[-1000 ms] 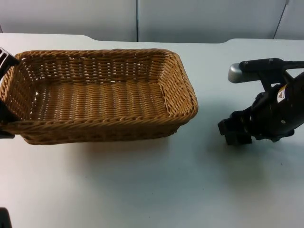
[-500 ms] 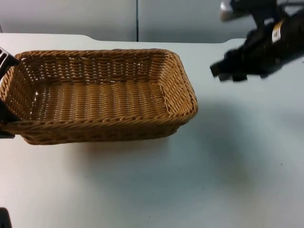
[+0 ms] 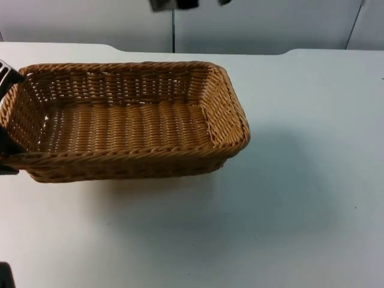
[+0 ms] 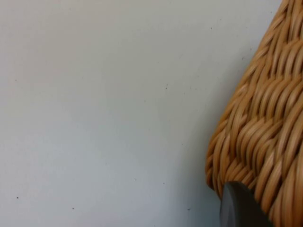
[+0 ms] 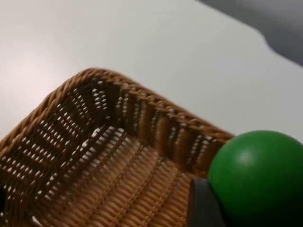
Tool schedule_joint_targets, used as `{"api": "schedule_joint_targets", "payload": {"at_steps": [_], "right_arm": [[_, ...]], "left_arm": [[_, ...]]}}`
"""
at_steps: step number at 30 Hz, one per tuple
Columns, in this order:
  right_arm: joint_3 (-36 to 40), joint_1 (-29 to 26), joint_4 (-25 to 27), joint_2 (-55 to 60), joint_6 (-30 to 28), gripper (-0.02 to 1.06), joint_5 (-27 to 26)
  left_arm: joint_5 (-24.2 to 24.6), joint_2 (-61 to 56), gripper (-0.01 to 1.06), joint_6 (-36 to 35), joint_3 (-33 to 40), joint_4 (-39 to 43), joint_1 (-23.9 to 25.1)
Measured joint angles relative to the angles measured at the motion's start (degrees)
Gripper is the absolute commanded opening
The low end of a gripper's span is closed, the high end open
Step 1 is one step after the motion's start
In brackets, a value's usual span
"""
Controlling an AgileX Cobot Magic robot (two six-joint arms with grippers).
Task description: Pick up the basket with the left hand and place the ball into the basket with the right hand.
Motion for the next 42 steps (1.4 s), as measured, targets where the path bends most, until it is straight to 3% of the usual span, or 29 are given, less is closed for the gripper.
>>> {"api": "schedule_joint_targets", "payload": {"at_steps": [10, 19, 32, 36, 40, 42], "right_arm": [[-7.13, 2.28, 3.16, 11.69, -3.14, 0.00, 4.36], [-7.40, 2.99, 6.79, 15.36, -5.69, 0.00, 5.91], [-7.44, 3.15, 7.58, 18.18, -5.82, 0.00, 3.38], [-7.54, 3.15, 7.58, 18.18, -5.82, 0.10, 1.68], [-7.54, 3.15, 7.58, 18.18, -5.82, 0.35, 1.41], [-7.54, 3.15, 7.58, 18.18, -5.82, 0.41, 1.28]], "left_arm": [[0.00, 0.00, 0.00, 0.00, 0.00, 0.09, 0.00], [0.00, 0.00, 0.00, 0.00, 0.00, 0.09, 0.00], [0.00, 0.00, 0.00, 0.00, 0.00, 0.09, 0.00], [0.00, 0.00, 0.00, 0.00, 0.00, 0.09, 0.00], [0.00, 0.00, 0.00, 0.00, 0.00, 0.09, 0.00], [0.00, 0.00, 0.00, 0.00, 0.00, 0.09, 0.00]]}}
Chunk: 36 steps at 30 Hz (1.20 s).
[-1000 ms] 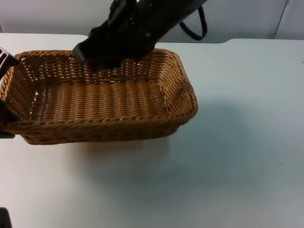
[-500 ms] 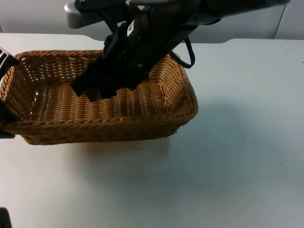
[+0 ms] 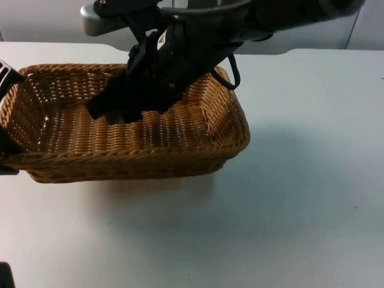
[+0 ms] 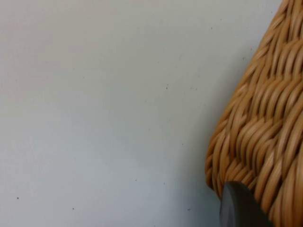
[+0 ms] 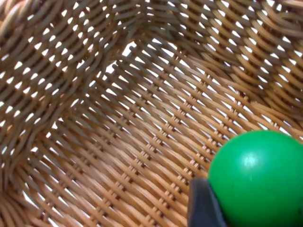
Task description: Pick up the basket with the left hand and place the ball into the basket with the right hand.
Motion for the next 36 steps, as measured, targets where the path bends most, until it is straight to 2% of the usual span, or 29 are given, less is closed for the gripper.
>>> {"api": "schedule_joint_targets", "payload": {"at_steps": [4, 9, 11, 16, 20, 25, 26, 29, 30, 32, 36], "right_arm": [[0.00, 0.00, 0.10, 0.00, 0.00, 0.47, -0.69], [0.00, 0.00, 0.10, 0.00, 0.00, 0.67, -0.93], [0.00, 0.00, 0.10, 0.00, 0.00, 0.70, -1.32], [0.00, 0.00, 0.10, 0.00, 0.00, 0.70, -1.88], [-0.89, 0.00, -0.53, -0.82, 0.00, 0.66, -0.76], [-3.65, 0.00, -0.76, -6.12, 0.00, 0.56, 2.24], [-4.54, 0.00, -1.07, -9.00, 0.00, 0.50, 3.23], [-5.15, 0.00, -2.35, -13.79, 0.00, 0.23, 4.63], [-5.24, 0.00, -3.14, -15.81, 0.00, 0.23, 5.23], [-5.29, 0.00, -5.56, -20.14, 0.00, 0.01, 7.32], [-5.29, 0.00, -7.50, -25.16, 0.11, 0.00, 11.12]], "left_arm": [[0.00, 0.00, 0.00, 0.00, 0.00, 0.00, 0.00], [0.00, 0.00, 0.00, 0.00, 0.00, 0.00, 0.00], [0.00, 0.00, 0.00, 0.00, 0.10, 0.00, 0.00], [0.00, 0.00, 0.00, 0.00, 0.10, 0.00, 0.00], [0.00, 0.00, 0.00, 0.00, 0.10, 0.00, 0.00], [0.00, 0.00, 0.00, 0.00, 0.10, 0.00, 0.00], [0.00, 0.00, 0.00, 0.00, 0.10, 0.00, 0.00], [0.00, 0.00, 0.00, 0.00, 0.10, 0.00, 0.00], [0.00, 0.00, 0.00, 0.00, 0.10, 0.00, 0.00], [0.00, 0.00, 0.00, 0.00, 0.10, 0.00, 0.00], [0.00, 0.00, 0.00, 0.00, 0.10, 0.00, 0.00]]}}
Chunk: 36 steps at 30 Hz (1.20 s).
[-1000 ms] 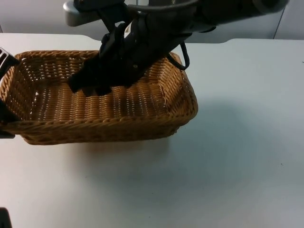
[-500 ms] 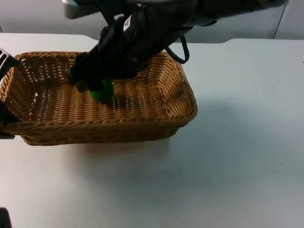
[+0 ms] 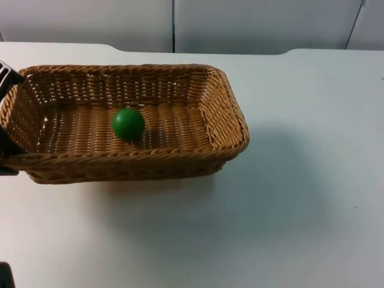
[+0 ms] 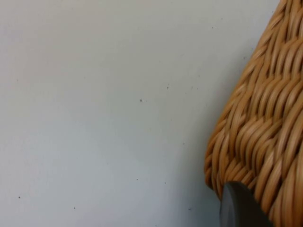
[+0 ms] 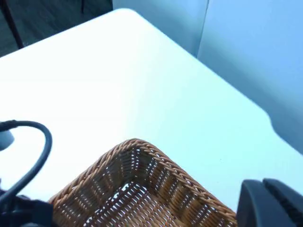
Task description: Pick up the basket with the left hand and place the ball into the basket with the right hand.
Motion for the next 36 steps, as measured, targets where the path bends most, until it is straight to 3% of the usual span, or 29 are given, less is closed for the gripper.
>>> {"api": "schedule_joint_targets", "payload": {"at_steps": [12, 16, 32, 36], "right_arm": [[0.00, 0.00, -0.30, -6.35, 2.83, 0.00, 14.80], [0.00, 0.00, 0.63, -6.35, 2.95, 0.00, 17.31], [0.00, 0.00, 3.52, -6.35, 3.06, 0.00, 18.38], [0.00, 0.00, 3.52, -6.35, 3.06, 0.00, 18.38]], "left_arm": [[-2.42, 0.00, 0.00, 0.00, 0.00, 0.00, 0.00], [-3.27, 0.00, 0.00, 1.25, 0.00, 0.00, 0.00], [-5.56, 7.01, 0.00, 7.01, 0.00, 0.75, 0.00], [-5.56, 9.41, 0.10, 8.70, -0.24, 0.26, 0.00]]}}
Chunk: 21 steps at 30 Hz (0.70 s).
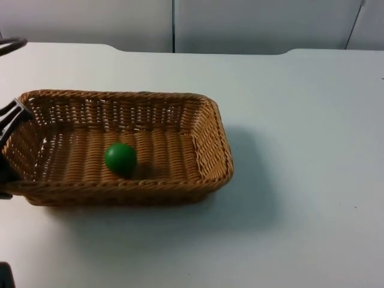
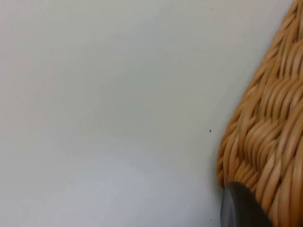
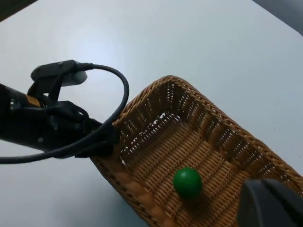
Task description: Pick up the basket with the left hand and place the ball into the basket with the right hand.
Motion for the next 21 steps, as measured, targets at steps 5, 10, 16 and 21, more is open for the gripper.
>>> {"api": "schedule_joint_targets", "payload": {"at_steps": [5, 10, 16, 21], "right_arm": [[0.00, 0.00, 0.00, 0.00, -0.12, 0.00, -0.46], [0.00, 0.00, 0.00, 0.00, -0.12, 0.00, -0.70], [0.00, 0.00, 0.00, 0.00, -0.20, 0.00, -0.94], [0.00, 0.00, 0.00, 0.00, -0.20, 0.00, -1.05]], "left_arm": [[0.40, 1.15, 0.49, 5.54, -1.44, -0.11, 0.00], [1.60, 1.15, 0.75, 7.46, -2.72, 0.10, 0.00], [4.23, 1.00, 0.75, 8.13, -4.90, 0.33, 0.00], [5.13, -1.94, 0.63, 8.37, -6.57, 3.57, 0.00]]}}
